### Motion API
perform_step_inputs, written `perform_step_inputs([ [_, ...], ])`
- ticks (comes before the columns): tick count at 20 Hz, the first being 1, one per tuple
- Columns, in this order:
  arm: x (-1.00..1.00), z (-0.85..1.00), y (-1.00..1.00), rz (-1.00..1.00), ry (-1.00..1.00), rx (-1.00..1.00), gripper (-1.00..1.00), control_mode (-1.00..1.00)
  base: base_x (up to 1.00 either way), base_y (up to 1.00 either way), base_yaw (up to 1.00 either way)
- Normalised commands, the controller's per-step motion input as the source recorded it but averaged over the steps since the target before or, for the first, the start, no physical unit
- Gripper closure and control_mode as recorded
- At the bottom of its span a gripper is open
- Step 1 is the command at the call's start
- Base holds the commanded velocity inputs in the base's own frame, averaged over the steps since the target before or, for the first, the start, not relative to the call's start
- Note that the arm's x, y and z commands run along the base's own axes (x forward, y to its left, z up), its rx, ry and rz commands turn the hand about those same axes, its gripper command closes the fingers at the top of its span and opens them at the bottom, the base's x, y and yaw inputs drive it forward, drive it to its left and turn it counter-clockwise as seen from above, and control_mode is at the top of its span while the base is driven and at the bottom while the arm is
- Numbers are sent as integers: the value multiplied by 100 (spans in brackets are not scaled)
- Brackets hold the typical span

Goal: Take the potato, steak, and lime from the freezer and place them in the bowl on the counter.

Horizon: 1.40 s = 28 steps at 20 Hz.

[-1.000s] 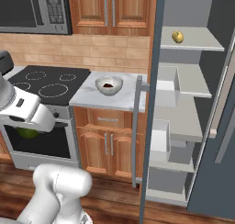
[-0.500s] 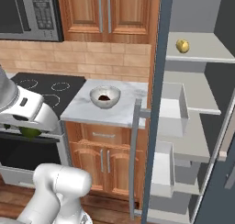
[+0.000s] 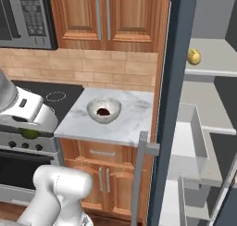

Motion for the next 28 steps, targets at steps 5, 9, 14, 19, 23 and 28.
perform_step_inputs([
  [5,0,0,0,0,0,0,100,100,55,0,0],
  [9,0,0,0,0,0,0,100,100,50,0,-1],
  [14,0,0,0,0,0,0,100,100,47,-1,-6],
  [19,0,0,0,0,0,0,100,100,47,0,-6],
  [23,0,0,0,0,0,0,100,100,53,0,-2],
  [28,0,0,0,0,0,0,100,100,53,0,0],
])
